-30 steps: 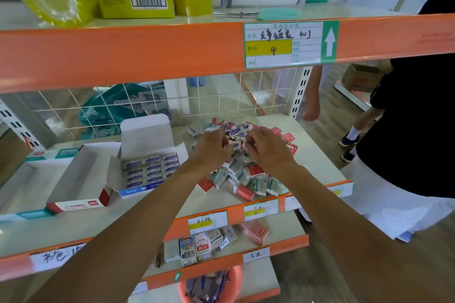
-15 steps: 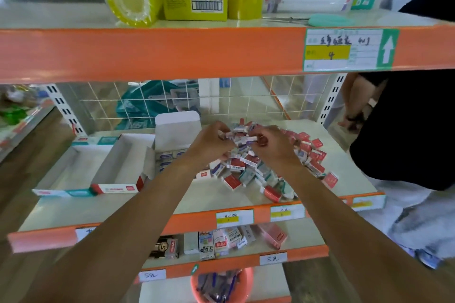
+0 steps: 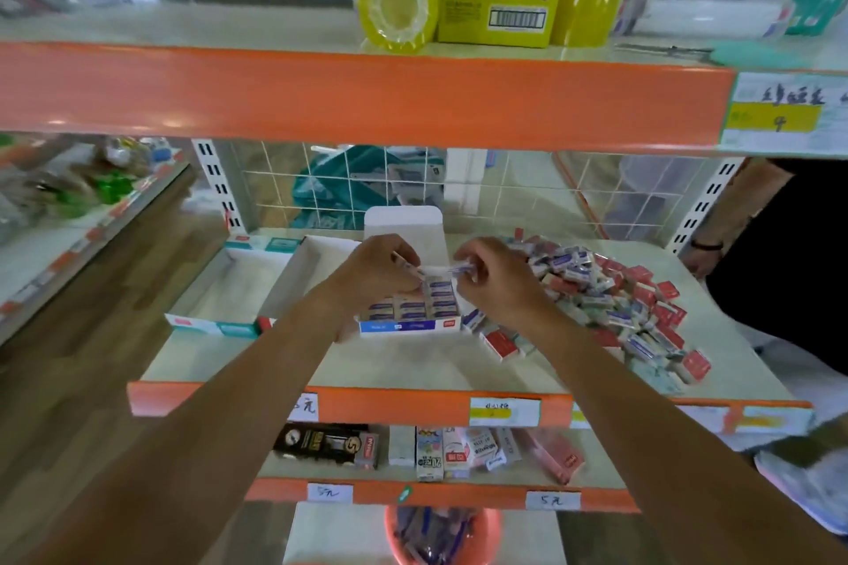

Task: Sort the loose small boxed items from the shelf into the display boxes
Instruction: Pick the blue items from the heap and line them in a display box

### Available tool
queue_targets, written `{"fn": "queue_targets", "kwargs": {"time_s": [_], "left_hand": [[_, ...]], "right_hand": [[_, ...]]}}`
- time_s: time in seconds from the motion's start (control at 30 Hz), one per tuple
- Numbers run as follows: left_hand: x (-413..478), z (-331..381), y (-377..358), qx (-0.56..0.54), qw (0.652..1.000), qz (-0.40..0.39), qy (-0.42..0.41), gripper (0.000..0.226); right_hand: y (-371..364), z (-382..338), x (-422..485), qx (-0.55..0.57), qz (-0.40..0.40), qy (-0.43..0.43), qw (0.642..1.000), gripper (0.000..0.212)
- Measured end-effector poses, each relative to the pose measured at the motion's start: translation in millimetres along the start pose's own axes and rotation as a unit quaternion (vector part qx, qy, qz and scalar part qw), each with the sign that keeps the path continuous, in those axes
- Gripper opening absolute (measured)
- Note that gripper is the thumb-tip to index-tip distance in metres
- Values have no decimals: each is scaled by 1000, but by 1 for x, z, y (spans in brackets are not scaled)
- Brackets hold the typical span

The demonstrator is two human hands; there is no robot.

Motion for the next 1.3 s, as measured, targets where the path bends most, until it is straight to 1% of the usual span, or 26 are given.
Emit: {"fn": "queue_targets", "kwargs": {"time_s": [0.1, 0.23, 0.4, 0.57, 0.77, 1.0, 1.1, 1.3], "left_hand": [[-4, -7, 10, 56, 998, 19, -24, 19], [-13, -14, 16, 144, 986, 48, -68, 14], [-7, -28, 16, 223, 964, 85, -115, 27], [0, -36, 9, 255, 955, 84, -127, 30], [5, -46, 4, 314, 937, 74, -130, 31], [10, -46, 4, 332, 929, 75, -142, 31], [12, -43, 2, 350, 920, 75, -158, 30], [16, -47, 3, 360, 920, 49, -150, 29]], "right_hand": [[-9, -16, 6, -24, -5, 46, 999, 10], [-19, -25, 12, -54, -20, 33, 998, 9], [-34, -24, 16, -63, -61, 2, 996, 7], [-41, -23, 18, -57, -75, 1, 996, 6], [-49, -24, 20, -80, -89, 9, 993, 10], [-59, -28, 22, -102, -97, 30, 990, 6], [-61, -27, 23, -114, -98, 31, 988, 7], [-64, -25, 24, -121, -93, 35, 988, 7]]}}
Point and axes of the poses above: each hand's wrist, its own x-axis towards the middle knuckle, its own y-axis out of the back of the hand, z = x × y, the point moved 5 cm from there along x, towards the middle knuckle, and after that the axes turned 7 degrees about -x, right-handed, at the moved point
